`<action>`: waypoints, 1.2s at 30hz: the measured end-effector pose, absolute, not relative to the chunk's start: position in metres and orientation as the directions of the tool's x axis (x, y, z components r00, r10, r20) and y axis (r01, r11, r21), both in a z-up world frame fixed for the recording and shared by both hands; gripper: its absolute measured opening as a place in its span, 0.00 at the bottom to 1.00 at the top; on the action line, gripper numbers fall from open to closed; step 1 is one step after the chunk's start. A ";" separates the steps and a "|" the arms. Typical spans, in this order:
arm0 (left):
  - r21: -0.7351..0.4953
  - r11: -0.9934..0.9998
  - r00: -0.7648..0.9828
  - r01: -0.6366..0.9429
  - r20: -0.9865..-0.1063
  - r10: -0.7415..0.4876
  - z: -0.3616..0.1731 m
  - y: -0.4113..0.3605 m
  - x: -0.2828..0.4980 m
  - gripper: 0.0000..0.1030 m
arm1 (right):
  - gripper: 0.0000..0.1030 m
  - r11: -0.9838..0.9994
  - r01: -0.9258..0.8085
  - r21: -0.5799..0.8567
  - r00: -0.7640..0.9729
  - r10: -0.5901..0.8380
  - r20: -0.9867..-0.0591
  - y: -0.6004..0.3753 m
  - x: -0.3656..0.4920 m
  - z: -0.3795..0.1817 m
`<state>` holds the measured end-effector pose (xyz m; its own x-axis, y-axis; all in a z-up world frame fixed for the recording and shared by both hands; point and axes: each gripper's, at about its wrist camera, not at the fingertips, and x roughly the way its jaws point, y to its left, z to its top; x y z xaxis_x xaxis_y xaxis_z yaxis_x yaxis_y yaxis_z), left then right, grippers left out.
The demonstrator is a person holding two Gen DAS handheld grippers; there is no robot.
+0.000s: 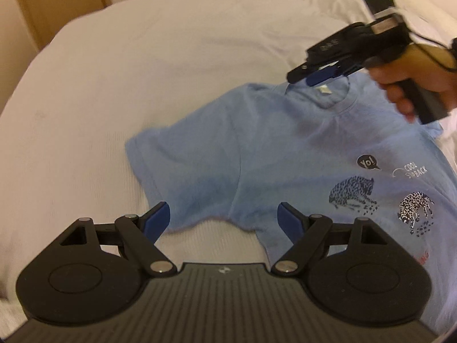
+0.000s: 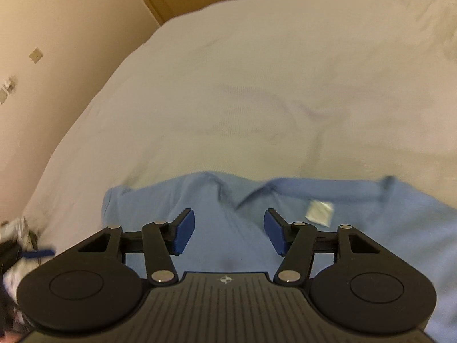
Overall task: Fold clothes
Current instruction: 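Move the right gripper to the T-shirt collar while the left tool hovers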
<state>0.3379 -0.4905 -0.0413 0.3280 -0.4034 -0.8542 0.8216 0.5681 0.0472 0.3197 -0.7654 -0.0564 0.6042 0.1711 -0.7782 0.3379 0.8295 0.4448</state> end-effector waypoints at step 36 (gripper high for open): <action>0.031 0.574 0.284 0.818 -0.890 -0.357 -0.030 -0.469 0.340 0.77 | 0.56 0.733 0.435 0.523 0.600 0.198 -0.775 -0.778 0.266 -0.083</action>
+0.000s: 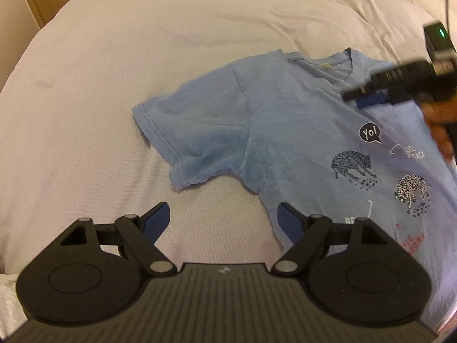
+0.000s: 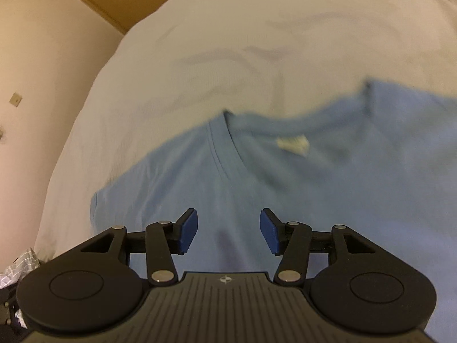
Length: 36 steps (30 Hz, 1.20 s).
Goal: Fold clothes
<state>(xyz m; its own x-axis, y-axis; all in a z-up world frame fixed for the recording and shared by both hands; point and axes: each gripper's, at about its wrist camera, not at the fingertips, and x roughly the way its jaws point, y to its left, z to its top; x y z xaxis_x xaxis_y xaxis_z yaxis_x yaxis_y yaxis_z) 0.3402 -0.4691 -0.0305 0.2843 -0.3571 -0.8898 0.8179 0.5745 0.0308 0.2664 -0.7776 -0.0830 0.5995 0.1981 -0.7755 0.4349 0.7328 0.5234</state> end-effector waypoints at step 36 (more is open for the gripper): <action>-0.020 0.285 0.158 0.958 -0.795 -0.586 0.132 -0.346 0.280 0.98 | 0.86 0.626 0.778 0.061 0.398 -0.414 -0.818 -0.585 -0.014 0.162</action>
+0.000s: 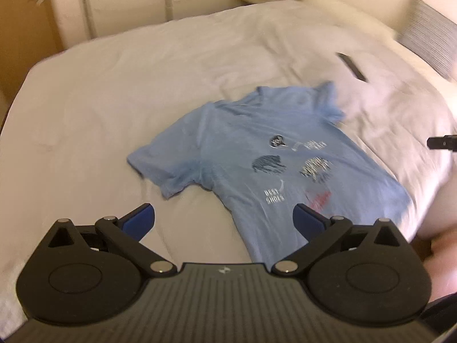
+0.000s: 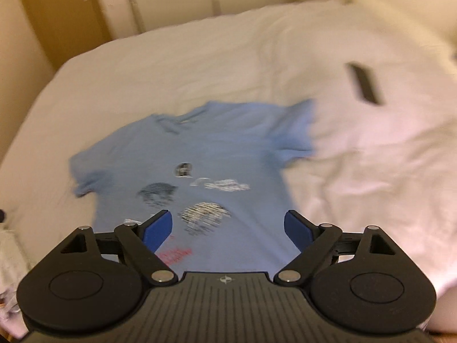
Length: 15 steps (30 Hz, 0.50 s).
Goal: Fold clothes
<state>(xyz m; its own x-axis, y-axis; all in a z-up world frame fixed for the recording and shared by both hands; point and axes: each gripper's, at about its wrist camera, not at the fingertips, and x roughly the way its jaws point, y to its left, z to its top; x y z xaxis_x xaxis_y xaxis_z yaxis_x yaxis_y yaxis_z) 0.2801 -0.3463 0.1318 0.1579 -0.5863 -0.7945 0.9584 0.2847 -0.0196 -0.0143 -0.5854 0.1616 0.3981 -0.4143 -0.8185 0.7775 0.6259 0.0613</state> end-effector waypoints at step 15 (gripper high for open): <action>0.016 0.141 0.101 0.990 -0.776 -0.622 0.155 -0.218 0.271 0.99 | 0.87 0.341 0.931 0.135 0.294 -0.476 -0.829 -0.387 -0.086 0.182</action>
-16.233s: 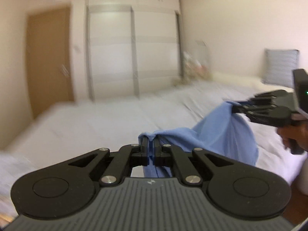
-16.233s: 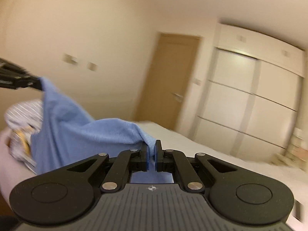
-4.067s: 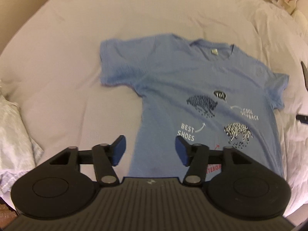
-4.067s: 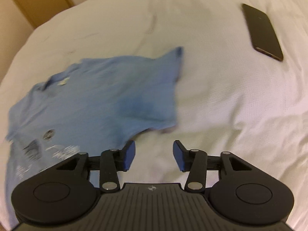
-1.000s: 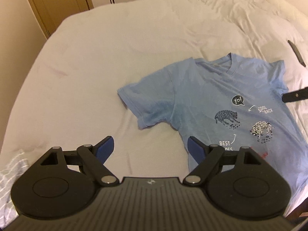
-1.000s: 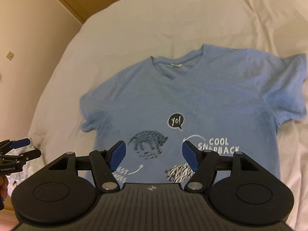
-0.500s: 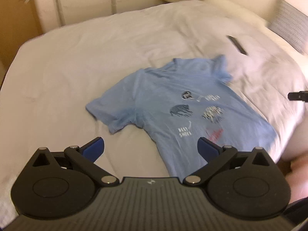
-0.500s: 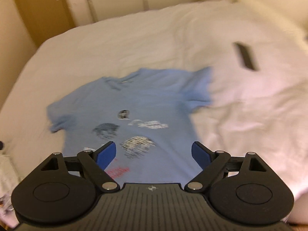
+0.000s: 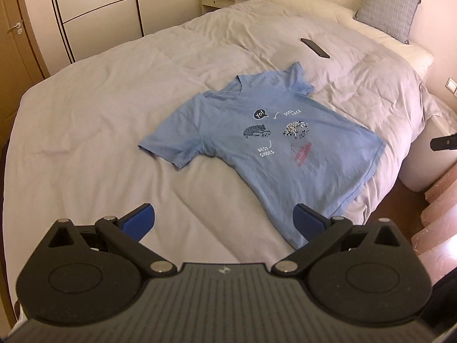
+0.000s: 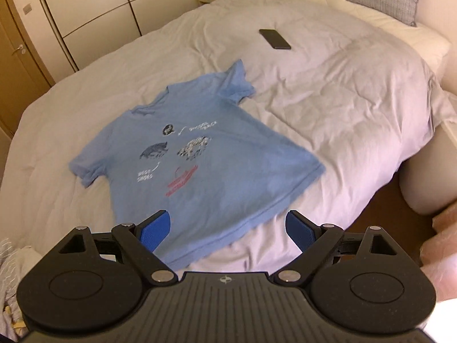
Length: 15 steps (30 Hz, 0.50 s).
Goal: Fold clothes
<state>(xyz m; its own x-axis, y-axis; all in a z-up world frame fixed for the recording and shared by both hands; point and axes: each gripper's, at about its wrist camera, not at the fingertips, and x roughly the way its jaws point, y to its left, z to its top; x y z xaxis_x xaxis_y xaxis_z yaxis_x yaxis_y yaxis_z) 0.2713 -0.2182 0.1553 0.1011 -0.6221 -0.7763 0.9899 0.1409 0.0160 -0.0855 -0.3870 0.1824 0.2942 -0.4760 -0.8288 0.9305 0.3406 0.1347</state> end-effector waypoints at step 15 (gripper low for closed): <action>0.020 0.065 0.059 0.998 -0.722 -0.689 0.176 -0.221 0.250 0.99 | 1.00 0.355 0.929 0.106 0.291 -0.522 -0.802 -0.341 -0.084 0.216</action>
<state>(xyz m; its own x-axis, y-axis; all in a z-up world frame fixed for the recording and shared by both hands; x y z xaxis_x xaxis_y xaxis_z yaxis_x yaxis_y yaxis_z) 0.2504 -0.2210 0.1755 0.0594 -0.6892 -0.7222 0.9977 0.0651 0.0199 -0.0844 -0.3405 0.2156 0.2913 -0.5222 -0.8016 0.9287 0.3555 0.1059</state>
